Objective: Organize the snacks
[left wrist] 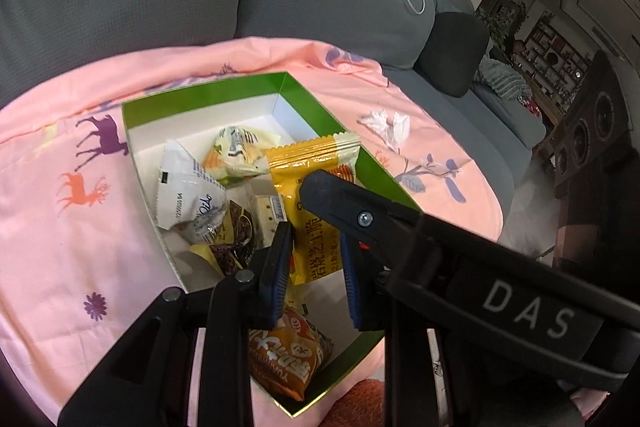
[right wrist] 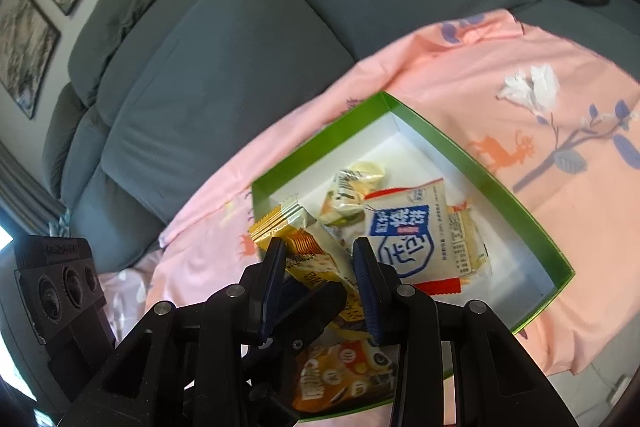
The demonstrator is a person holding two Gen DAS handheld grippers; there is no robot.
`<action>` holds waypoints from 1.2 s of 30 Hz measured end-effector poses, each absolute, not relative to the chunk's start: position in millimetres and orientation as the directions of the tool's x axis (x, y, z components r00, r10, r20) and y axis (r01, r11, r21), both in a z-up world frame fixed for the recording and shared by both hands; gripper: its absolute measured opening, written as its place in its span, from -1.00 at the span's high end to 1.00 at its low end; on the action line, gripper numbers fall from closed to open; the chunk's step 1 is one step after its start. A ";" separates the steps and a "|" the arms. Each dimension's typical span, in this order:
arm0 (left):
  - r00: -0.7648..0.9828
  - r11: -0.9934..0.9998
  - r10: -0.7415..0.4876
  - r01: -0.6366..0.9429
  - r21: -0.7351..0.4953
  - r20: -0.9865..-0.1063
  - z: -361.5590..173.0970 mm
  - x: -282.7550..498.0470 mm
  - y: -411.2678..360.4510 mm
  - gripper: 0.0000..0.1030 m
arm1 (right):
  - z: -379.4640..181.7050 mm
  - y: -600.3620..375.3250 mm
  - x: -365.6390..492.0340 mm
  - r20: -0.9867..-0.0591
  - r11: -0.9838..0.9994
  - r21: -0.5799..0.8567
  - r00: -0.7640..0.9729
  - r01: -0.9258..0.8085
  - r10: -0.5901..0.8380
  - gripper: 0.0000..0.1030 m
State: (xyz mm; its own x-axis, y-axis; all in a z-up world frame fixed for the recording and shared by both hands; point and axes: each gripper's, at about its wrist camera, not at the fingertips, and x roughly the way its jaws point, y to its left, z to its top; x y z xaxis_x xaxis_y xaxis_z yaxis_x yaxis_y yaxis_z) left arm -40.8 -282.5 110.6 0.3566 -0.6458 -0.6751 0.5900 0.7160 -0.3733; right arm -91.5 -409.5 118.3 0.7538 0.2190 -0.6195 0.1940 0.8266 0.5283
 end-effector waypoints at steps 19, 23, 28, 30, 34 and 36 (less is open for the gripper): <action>0.292 0.708 -0.629 0.597 -0.376 -0.721 88.6 -30.9 -301.0 0.56 | 92.9 -426.0 -80.3 -0.693 0.796 0.524 0.695 0.302 0.193 0.25; 0.286 0.710 -0.626 0.594 -0.378 -0.726 86.7 -29.7 -301.9 0.56 | 89.6 -429.0 -78.4 -0.703 0.790 0.524 0.685 0.318 0.191 0.25; 0.285 0.712 -0.628 0.584 -0.389 -0.724 85.7 -30.3 -299.8 0.56 | 87.9 -430.2 -78.1 -0.706 0.786 0.527 0.682 0.324 0.192 0.25; 0.287 0.715 -0.627 0.582 -0.388 -0.724 85.9 -31.5 -299.2 0.56 | 87.7 -430.2 -77.9 -0.707 0.786 0.526 0.680 0.325 0.192 0.25; 0.289 0.717 -0.627 0.575 -0.393 -0.723 87.0 -34.1 -297.6 0.55 | 87.1 -430.6 -77.9 -0.712 0.785 0.523 0.676 0.331 0.189 0.25; 0.289 0.715 -0.629 0.579 -0.391 -0.722 87.7 -36.0 -297.3 0.51 | 87.5 -430.8 -78.1 -0.714 0.784 0.521 0.676 0.336 0.184 0.25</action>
